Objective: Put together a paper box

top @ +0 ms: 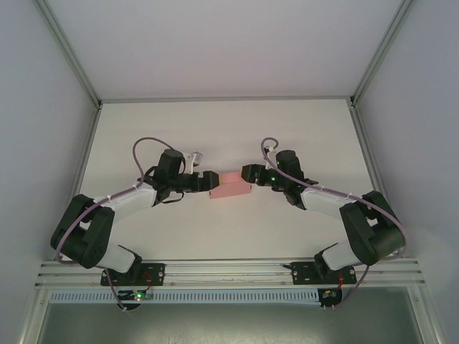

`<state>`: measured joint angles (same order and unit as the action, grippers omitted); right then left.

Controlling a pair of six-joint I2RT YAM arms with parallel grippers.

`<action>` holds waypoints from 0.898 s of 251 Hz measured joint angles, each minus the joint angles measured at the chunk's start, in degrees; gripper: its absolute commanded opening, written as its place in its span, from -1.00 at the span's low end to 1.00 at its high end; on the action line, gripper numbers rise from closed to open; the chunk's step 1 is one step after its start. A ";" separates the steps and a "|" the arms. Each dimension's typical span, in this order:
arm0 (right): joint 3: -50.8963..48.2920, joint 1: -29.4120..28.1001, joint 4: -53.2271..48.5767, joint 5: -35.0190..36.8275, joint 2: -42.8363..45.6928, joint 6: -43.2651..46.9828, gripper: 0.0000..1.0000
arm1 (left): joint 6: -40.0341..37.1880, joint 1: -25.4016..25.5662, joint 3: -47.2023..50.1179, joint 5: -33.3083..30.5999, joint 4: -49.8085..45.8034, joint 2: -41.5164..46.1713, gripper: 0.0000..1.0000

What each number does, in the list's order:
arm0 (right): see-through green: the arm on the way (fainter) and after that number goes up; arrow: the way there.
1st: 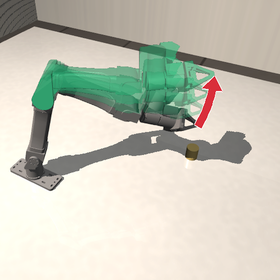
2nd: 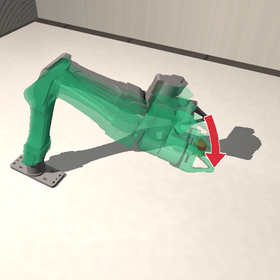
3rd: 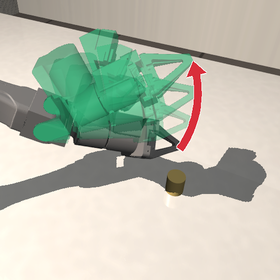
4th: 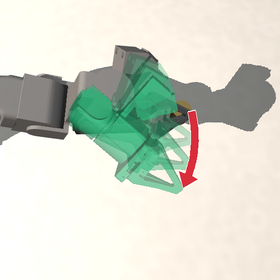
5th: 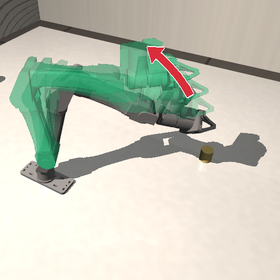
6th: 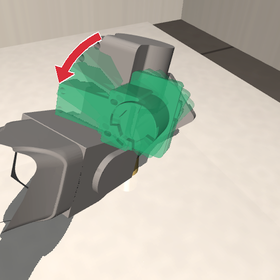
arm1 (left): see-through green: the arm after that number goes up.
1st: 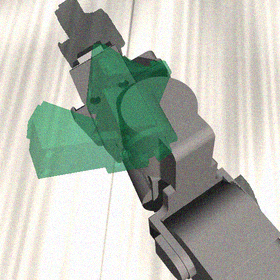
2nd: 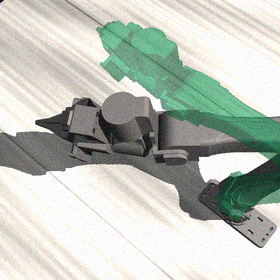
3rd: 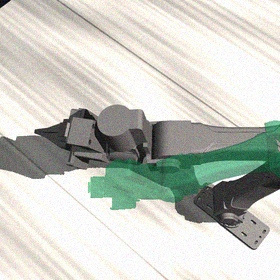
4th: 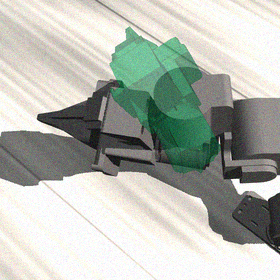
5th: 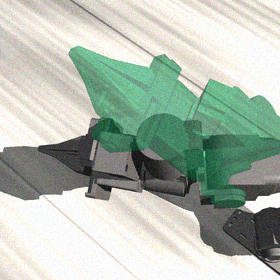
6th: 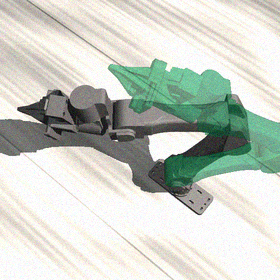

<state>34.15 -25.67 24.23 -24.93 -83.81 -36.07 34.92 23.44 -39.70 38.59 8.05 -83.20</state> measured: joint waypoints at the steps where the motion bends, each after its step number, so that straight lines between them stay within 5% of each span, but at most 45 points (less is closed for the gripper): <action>1: 0.00 0.00 0.00 0.00 0.00 0.02 0.25 | -0.09 0.07 -0.09 0.02 -0.02 0.02 1.00; 27: 0.00 -0.37 -0.57 -0.02 0.02 0.33 0.46 | -0.92 0.22 -1.38 0.42 -1.25 0.02 1.00; 47: 0.07 -0.35 -1.16 -0.02 0.07 0.26 0.96 | -2.27 0.24 -2.82 0.24 -3.34 0.11 1.00; 79: 0.76 -0.15 -3.65 -0.22 1.51 2.89 0.96 | -4.44 0.24 -5.25 -3.50 -8.50 2.12 1.00; 129: 4.81 1.20 -10.19 -1.68 5.64 13.44 0.96 | -4.92 0.50 -15.23 -28.30 -25.00 3.96 1.00; 175: 14.62 0.90 -23.87 -6.51 6.32 35.58 0.97 | -4.94 0.48 -20.15 -43.39 -33.07 2.27 1.00; 225: 21.44 -2.56 -39.58 -8.63 6.10 63.06 0.96 | -5.14 0.46 -20.83 -48.26 -36.00 0.13 1.00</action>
<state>55.59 -28.23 -15.35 -33.56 -77.71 26.98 29.78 23.90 -60.53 -9.67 -27.94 -83.07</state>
